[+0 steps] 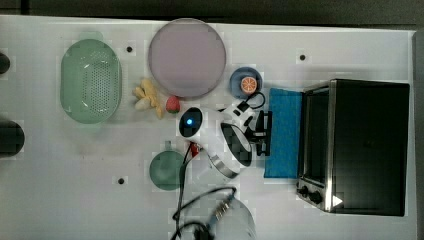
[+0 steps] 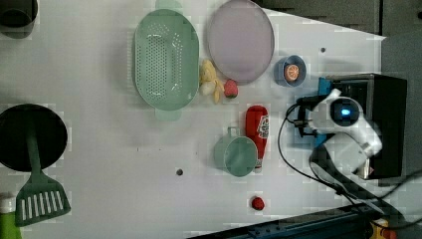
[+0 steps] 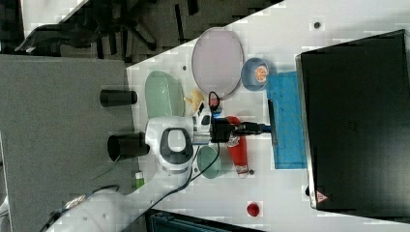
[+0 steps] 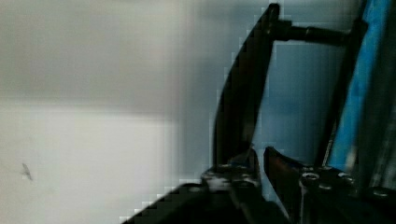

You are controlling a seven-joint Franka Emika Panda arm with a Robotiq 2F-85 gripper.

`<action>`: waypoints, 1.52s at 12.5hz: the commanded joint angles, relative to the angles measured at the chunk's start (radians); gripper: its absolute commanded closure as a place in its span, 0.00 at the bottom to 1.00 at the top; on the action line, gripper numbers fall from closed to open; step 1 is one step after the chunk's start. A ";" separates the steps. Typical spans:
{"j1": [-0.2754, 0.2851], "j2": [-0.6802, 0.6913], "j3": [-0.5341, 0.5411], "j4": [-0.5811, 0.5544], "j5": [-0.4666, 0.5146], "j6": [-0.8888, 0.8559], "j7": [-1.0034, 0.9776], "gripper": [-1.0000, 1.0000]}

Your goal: Flap open oven.

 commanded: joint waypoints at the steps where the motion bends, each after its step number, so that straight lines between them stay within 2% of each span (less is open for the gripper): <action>1: 0.018 0.056 -0.005 0.045 -0.020 0.007 0.109 0.82; 4: 0.019 0.081 -0.006 0.085 -0.015 0.040 0.109 0.82; 6: 0.019 0.027 -0.004 0.090 0.055 0.048 0.109 0.82; 11: 0.008 -0.234 -0.015 0.113 0.523 0.004 0.113 0.82; 14: 0.007 -0.386 -0.034 0.190 0.770 -0.236 0.144 0.82; 15: 0.007 -0.430 -0.035 0.234 0.799 -0.346 0.158 0.82; 19: 0.008 -0.526 -0.033 0.463 0.787 -0.738 0.168 0.82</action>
